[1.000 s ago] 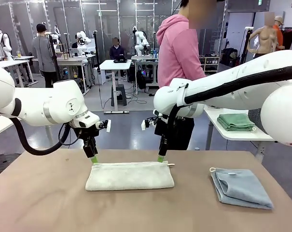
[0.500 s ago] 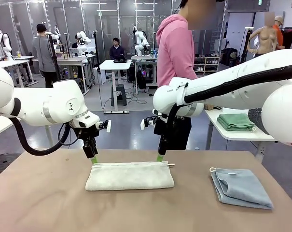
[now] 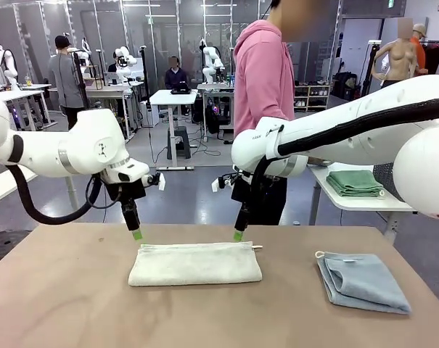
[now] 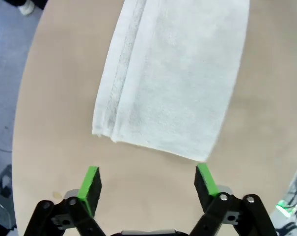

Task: Fold the towels and place them in the basket.
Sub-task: When a person lays out a Towel with hook on the table, fold it in half twice.

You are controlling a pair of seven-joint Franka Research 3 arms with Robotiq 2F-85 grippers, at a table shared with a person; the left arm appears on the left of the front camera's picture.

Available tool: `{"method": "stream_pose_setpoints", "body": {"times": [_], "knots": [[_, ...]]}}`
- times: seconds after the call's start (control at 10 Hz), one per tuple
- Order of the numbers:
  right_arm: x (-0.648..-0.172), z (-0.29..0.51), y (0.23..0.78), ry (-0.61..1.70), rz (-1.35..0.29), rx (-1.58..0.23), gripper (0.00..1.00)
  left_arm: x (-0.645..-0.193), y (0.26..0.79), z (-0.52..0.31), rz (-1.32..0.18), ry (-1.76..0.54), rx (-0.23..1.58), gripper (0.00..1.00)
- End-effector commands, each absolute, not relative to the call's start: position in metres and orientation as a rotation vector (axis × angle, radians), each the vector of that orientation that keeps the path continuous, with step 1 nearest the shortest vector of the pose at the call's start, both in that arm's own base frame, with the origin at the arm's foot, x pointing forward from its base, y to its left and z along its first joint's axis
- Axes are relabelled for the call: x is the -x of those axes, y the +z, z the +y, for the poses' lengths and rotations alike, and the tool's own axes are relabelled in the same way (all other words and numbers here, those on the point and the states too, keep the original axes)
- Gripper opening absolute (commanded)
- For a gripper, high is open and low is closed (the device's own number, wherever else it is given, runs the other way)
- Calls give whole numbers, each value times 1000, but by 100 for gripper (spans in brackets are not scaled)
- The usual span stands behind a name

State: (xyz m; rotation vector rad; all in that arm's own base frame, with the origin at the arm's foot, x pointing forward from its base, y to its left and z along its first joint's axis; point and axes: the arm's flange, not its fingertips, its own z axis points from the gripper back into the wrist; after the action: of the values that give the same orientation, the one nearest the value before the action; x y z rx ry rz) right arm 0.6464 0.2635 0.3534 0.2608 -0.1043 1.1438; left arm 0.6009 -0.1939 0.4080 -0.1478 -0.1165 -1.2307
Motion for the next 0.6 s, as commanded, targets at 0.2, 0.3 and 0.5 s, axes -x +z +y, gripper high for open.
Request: {"method": "stream_pose_setpoints", "body": {"times": [0.2,0.3,0.5], "knots": [[-588,265,353,666,-187,-140,100,-524,484,-188,-86,-941,192,100],[-579,266,351,613,-182,-122,100,-504,504,-182,-109,-894,142,100],[-561,265,346,520,-182,-94,100,-453,535,-168,-134,-789,92,100]]}}
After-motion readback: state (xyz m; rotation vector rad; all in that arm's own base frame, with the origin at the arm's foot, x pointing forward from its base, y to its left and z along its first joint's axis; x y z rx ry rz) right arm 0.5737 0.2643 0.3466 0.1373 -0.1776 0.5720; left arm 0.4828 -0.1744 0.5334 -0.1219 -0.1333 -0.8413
